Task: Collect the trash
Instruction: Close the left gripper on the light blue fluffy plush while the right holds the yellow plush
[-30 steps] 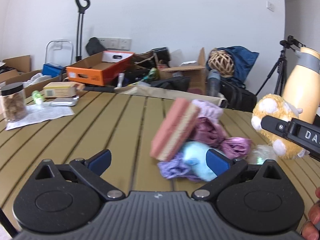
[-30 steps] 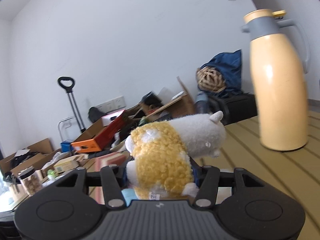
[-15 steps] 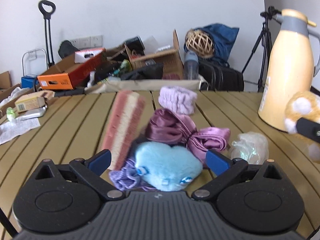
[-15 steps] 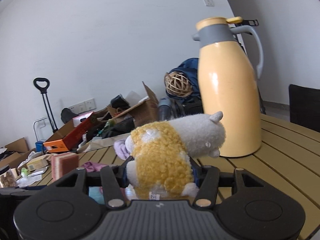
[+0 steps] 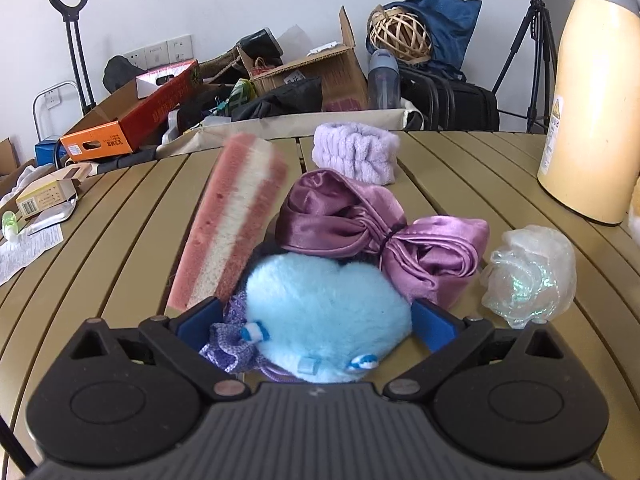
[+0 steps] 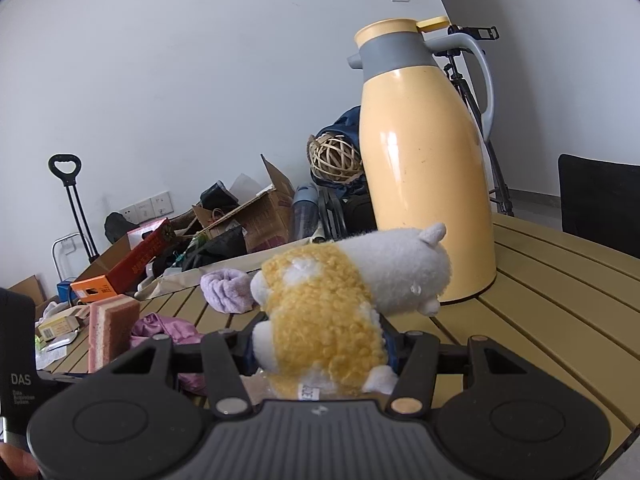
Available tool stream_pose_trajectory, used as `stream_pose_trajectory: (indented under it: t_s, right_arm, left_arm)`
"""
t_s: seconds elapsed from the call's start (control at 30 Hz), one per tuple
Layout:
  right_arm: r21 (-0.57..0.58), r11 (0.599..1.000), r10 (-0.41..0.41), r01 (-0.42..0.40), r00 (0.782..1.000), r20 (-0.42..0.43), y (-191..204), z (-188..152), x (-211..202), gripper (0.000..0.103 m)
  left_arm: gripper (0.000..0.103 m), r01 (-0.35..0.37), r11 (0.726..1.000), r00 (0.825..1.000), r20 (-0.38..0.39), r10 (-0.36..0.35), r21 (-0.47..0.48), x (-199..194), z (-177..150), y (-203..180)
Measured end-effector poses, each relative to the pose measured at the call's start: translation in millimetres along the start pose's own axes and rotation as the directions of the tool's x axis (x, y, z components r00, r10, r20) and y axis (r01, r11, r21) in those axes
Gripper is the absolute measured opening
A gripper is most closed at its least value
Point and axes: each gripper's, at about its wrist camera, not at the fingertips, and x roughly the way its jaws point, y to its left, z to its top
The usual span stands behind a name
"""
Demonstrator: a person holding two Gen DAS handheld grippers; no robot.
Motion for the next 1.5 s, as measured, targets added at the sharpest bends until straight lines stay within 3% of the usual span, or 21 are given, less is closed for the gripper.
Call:
stream_pose_trajectory:
  t_s: [0.13, 0.4, 0.57, 0.77, 1.1, 1.27, 1.33, 1.4, 1.5]
  right_arm:
    - [0.004, 1.0, -0.001, 0.001, 1.0, 0.005, 0, 0, -2, 0.053]
    - [0.012, 1.0, 0.013, -0.013, 1.0, 0.011, 1, -1, -5, 0.053]
    - [0.011, 1.0, 0.023, -0.023, 1.0, 0.014, 4, -2, -7, 0.053]
    - [0.013, 0.999, 0.033, -0.033, 0.999, 0.018, 7, -1, -7, 0.053]
    - [0.014, 0.998, 0.058, -0.058, 0.998, 0.017, 16, -1, -6, 0.053]
    - [0.01, 0.998, 0.066, -0.066, 0.998, 0.018, 19, -1, -6, 0.053]
    - [0.008, 0.998, 0.064, -0.064, 0.998, 0.018, 20, -2, -6, 0.053]
    - [0.008, 0.998, 0.061, -0.061, 0.998, 0.017, 20, -2, -6, 0.053]
    - [0.007, 0.998, 0.055, -0.055, 0.998, 0.011, 18, -2, -3, 0.053]
  left_arm:
    - [0.089, -0.002, 1.0, 1.0, 0.009, 0.002, 0.004, -2, -1, 0]
    - [0.043, 0.003, 1.0, 0.999, 0.036, -0.003, -0.006, -15, -2, 6]
    - [0.033, 0.02, 1.0, 0.998, 0.062, -0.019, -0.013, -26, -1, 12]
    - [0.031, 0.022, 1.0, 0.997, 0.074, -0.022, -0.004, -36, -4, 18]
    - [0.018, 0.051, 0.999, 0.991, 0.123, -0.051, 0.0, -62, -8, 32]
    - [0.022, 0.068, 0.998, 0.992, 0.106, -0.067, -0.009, -67, -11, 43]
    - [0.041, 0.064, 0.997, 0.992, 0.112, -0.059, -0.033, -66, -11, 48]
    - [0.074, 0.043, 0.997, 0.992, 0.124, -0.035, -0.066, -64, -11, 55]
    - [0.08, 0.036, 0.992, 0.99, 0.141, -0.018, -0.121, -58, -7, 66]
